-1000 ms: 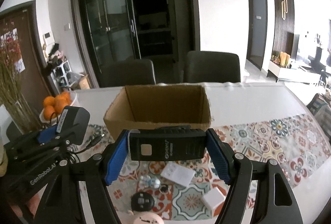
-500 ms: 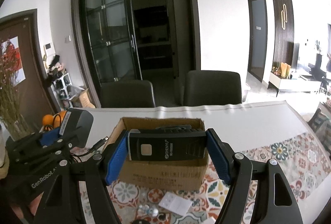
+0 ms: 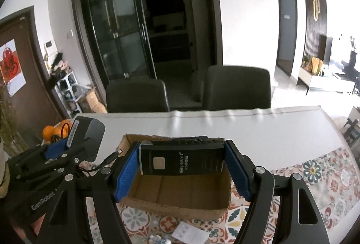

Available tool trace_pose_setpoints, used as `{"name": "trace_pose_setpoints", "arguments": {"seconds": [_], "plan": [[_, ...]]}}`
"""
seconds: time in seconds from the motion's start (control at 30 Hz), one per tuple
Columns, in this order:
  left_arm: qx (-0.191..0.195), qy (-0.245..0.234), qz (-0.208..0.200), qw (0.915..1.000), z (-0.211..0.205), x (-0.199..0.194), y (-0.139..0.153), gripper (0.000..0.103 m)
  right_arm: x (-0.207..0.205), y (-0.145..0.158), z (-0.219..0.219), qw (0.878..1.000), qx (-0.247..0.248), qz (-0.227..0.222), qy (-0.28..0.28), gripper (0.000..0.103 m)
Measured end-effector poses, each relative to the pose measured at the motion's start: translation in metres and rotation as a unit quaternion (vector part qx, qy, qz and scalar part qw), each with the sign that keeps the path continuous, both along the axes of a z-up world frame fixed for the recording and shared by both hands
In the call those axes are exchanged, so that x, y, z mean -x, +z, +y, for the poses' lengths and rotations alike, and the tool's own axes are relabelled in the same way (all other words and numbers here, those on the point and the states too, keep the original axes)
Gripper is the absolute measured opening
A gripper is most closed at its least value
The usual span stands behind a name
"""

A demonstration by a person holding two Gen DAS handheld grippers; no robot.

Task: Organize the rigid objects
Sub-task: 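Carry both items over the cardboard box and open both tools inside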

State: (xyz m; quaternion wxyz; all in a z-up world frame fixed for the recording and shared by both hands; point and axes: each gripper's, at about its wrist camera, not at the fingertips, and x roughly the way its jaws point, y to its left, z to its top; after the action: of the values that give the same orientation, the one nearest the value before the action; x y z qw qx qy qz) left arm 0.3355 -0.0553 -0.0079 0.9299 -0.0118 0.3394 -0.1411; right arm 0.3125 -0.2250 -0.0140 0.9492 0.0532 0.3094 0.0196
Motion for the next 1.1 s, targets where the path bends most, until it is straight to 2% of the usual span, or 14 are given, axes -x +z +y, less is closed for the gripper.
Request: {"name": "trace_pose_setpoints", "arguments": {"seconds": [0.27,0.57,0.8,0.87,1.0,1.03,1.07,1.1], "plan": [[-0.017,-0.009,0.057,0.9982,-0.014,-0.040,-0.027,0.041,-0.050,-0.031,-0.012,0.997,-0.011,0.078,0.012,0.074],[-0.031,-0.018,0.131,0.9908,-0.025,-0.073,-0.062,0.041,-0.085,-0.066,-0.016,0.987,0.002,0.159,0.032,0.074],[-0.032,-0.019,0.158,0.9867,-0.031,-0.087,-0.073,0.041,-0.102,-0.083,-0.018,0.978,-0.006,0.202,0.046,0.074],[-0.036,-0.015,0.162,0.9860,-0.031,-0.089,-0.073,0.045,-0.104,-0.086,-0.018,0.975,-0.012,0.215,0.050,0.074],[-0.027,-0.028,0.173,0.9841,-0.032,-0.089,-0.071,0.044,-0.106,-0.088,-0.024,0.973,-0.027,0.224,0.040,0.076],[-0.030,-0.028,0.174,0.9839,-0.033,-0.088,-0.071,0.048,-0.105,-0.087,-0.026,0.974,-0.027,0.223,0.035,0.076],[-0.040,-0.019,0.168,0.9849,-0.033,-0.086,-0.070,0.059,-0.104,-0.086,-0.027,0.974,-0.026,0.221,0.033,0.076],[-0.050,-0.005,0.154,0.9868,-0.032,-0.084,-0.067,0.064,-0.102,-0.084,-0.028,0.975,-0.023,0.219,0.030,0.076]]}}
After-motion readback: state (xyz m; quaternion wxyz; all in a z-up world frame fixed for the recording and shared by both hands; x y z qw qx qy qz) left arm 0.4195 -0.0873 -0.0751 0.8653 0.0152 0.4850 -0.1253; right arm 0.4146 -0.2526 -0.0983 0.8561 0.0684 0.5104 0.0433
